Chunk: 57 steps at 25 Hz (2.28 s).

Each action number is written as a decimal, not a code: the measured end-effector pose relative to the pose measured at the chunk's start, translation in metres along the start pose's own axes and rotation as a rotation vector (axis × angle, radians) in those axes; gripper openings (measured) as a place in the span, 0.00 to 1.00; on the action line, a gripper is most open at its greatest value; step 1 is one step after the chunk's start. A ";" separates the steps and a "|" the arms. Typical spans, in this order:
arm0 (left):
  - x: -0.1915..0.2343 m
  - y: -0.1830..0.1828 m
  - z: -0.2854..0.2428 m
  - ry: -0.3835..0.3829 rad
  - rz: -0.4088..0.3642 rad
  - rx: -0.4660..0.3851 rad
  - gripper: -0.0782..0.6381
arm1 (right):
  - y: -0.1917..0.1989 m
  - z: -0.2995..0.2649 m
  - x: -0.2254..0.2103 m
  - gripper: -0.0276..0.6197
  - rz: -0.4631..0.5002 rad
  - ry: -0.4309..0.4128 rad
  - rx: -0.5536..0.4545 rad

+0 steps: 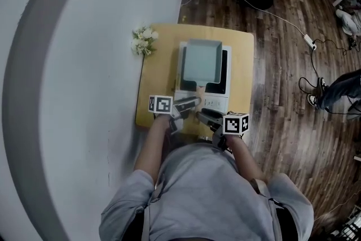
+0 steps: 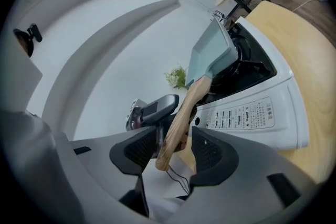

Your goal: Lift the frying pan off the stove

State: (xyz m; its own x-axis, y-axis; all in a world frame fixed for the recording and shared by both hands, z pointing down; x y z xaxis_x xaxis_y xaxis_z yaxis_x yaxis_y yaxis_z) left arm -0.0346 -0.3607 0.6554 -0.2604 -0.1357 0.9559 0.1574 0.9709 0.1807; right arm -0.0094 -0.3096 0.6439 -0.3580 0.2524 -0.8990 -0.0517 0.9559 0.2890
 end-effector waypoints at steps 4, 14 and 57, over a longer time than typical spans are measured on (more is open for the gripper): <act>0.008 -0.007 -0.015 0.037 0.021 0.021 0.35 | 0.004 -0.010 -0.001 0.32 -0.044 -0.047 0.028; 0.007 -0.010 -0.042 0.149 0.091 0.092 0.35 | 0.003 -0.025 -0.003 0.24 -0.167 -0.129 0.024; -0.122 0.052 -0.028 0.144 -0.417 0.017 0.33 | 0.059 0.045 0.081 0.24 0.265 -0.008 -0.141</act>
State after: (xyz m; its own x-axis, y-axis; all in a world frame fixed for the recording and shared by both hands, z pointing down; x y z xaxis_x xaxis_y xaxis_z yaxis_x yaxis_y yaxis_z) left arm 0.0322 -0.2993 0.5542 -0.1623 -0.5420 0.8246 0.0505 0.8300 0.5555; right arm 0.0004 -0.2266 0.5737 -0.3691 0.4919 -0.7885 -0.0864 0.8266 0.5561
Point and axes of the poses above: the fingertips, and each gripper's own axes: z backward along the fingers, x to its left, y out of its underside, the point moved 1 cm from there along z, backward along the fingers, and after that the axes turned 7 degrees about x, right-handed, at the moved point
